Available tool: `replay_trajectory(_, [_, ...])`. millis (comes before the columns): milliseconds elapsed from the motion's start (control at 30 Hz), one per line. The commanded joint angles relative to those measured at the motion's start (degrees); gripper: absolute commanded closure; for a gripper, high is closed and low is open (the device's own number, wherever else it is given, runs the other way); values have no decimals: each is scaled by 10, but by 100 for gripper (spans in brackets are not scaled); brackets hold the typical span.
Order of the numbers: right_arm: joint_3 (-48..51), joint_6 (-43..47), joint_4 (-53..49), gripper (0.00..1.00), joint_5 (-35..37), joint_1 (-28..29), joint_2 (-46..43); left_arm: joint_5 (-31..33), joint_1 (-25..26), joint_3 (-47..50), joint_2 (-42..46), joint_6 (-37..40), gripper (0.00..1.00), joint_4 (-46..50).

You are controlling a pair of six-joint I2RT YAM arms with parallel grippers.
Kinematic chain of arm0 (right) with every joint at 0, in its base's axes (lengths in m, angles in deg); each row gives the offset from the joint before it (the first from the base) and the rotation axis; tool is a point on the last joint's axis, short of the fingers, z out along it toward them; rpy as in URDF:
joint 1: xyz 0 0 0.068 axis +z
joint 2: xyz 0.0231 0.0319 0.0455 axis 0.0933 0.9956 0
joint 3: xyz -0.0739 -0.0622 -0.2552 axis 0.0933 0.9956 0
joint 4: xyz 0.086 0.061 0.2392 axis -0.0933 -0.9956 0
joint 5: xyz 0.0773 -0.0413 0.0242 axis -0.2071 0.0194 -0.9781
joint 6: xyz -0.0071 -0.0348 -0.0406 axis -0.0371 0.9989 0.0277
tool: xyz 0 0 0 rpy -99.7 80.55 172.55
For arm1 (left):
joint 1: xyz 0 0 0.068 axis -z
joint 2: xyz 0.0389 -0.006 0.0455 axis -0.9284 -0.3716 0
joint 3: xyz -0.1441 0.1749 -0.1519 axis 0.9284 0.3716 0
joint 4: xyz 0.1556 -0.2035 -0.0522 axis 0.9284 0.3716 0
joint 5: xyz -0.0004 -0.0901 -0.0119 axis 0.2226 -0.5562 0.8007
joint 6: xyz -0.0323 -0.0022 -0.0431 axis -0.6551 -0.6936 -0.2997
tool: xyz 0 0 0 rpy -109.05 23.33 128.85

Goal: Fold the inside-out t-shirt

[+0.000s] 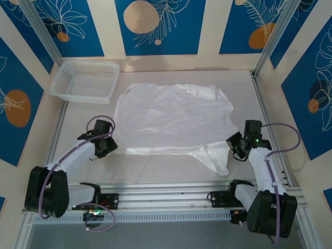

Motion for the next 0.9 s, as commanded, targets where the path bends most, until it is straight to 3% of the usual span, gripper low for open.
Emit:
replay_trajectory(0, [-14,-2,-19,100,-1,5,-4,-42,-10,-6,-18,-21,54,-7])
replay_trajectory(333, [-11,-13,-3,100,-12,21,18,10,-13,13,-37,-31,55,0])
replay_trajectory(467, [-11,-12,-8,100,-8,21,13,7,-20,17,-70,-24,61,-24])
replay_trajectory(567, [-10,-13,-9,100,-4,21,13,-17,-23,16,-93,-23,69,-42])
replay_trajectory(700, [-9,-19,-19,100,12,20,11,-18,-28,20,-84,-21,93,-37])
replay_trajectory(767, [-6,-20,-34,100,34,13,2,-9,-36,14,-58,-10,100,-15])
replay_trajectory(867, [15,-11,-51,100,54,-12,-27,-10,-41,6,-4,22,100,15])
